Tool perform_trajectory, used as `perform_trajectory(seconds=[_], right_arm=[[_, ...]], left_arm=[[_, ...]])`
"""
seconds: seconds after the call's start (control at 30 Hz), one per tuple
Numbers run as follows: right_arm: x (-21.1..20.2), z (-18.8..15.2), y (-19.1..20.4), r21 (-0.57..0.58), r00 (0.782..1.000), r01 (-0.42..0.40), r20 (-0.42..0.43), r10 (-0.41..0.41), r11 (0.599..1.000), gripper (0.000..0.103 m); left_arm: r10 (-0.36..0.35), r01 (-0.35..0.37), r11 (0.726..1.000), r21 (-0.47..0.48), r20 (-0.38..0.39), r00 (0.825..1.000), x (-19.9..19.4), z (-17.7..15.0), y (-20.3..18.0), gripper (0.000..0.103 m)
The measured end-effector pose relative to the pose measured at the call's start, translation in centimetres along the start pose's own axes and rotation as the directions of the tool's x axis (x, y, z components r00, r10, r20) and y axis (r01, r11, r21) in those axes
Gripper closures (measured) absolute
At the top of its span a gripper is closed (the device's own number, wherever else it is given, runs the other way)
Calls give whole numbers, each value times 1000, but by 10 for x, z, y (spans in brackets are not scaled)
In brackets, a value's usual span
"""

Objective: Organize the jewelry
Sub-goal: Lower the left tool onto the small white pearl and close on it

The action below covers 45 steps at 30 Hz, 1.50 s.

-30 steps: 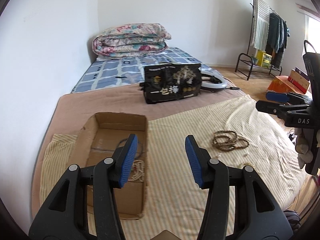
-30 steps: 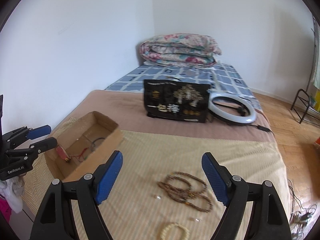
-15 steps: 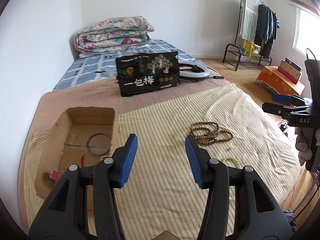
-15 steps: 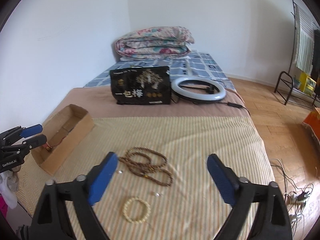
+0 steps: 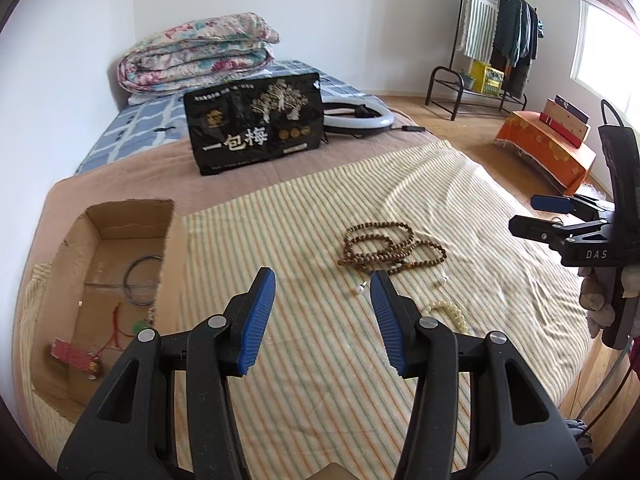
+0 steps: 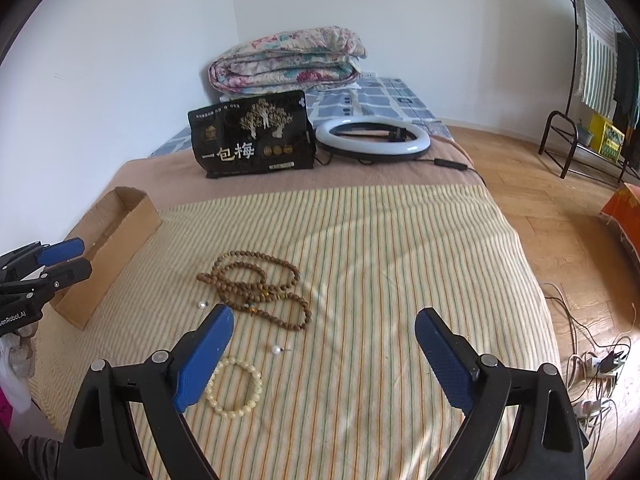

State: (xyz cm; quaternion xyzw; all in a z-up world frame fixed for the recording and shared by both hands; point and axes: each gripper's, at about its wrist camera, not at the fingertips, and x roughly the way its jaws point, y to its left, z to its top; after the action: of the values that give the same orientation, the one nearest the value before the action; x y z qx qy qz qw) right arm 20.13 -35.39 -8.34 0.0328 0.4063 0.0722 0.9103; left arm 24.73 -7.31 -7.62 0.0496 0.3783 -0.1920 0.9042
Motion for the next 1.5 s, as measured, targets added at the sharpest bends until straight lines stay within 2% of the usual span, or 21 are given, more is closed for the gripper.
perform_trajectory(seconds=[0.43, 0.63, 0.73, 0.83, 0.9, 0.97, 1.17, 1.37, 1.5], right_arm=[[50, -8, 12, -90, 995, -62, -80, 55, 994, 9], [74, -6, 19, -140, 991, -88, -113, 72, 986, 9], [87, -5, 22, -172, 988, -107, -127, 86, 979, 9], [101, -3, 25, -199, 985, -123, -141, 96, 972, 9], [109, -2, 28, -222, 983, -135, -150, 103, 966, 9], [117, -1, 31, -248, 981, -144, -160, 106, 958, 9], [133, -1, 39, -307, 976, -169, -184, 116, 937, 9], [142, 1, 44, -333, 973, -181, -195, 120, 926, 9], [147, 5, 51, -359, 973, -184, -196, 119, 915, 9]], left_arm=[[-63, 65, 998, 23, -75, 995, 47, -11, -20, 53], [-80, 85, 996, 34, -115, 990, 74, -16, -25, 59], [-89, 96, 994, 43, -138, 986, 89, -18, -27, 65], [-95, 104, 994, 47, -153, 984, 102, -20, -28, 67], [-98, 107, 993, 48, -164, 982, 110, -21, -27, 73], [-97, 106, 993, 48, -168, 981, 116, -22, -26, 74], [-106, 116, 992, 50, -172, 979, 127, -23, -24, 79], [-89, 102, 993, 67, -174, 981, 132, -24, -26, 93], [-76, 87, 994, 61, -170, 983, 132, -25, -22, 96]])
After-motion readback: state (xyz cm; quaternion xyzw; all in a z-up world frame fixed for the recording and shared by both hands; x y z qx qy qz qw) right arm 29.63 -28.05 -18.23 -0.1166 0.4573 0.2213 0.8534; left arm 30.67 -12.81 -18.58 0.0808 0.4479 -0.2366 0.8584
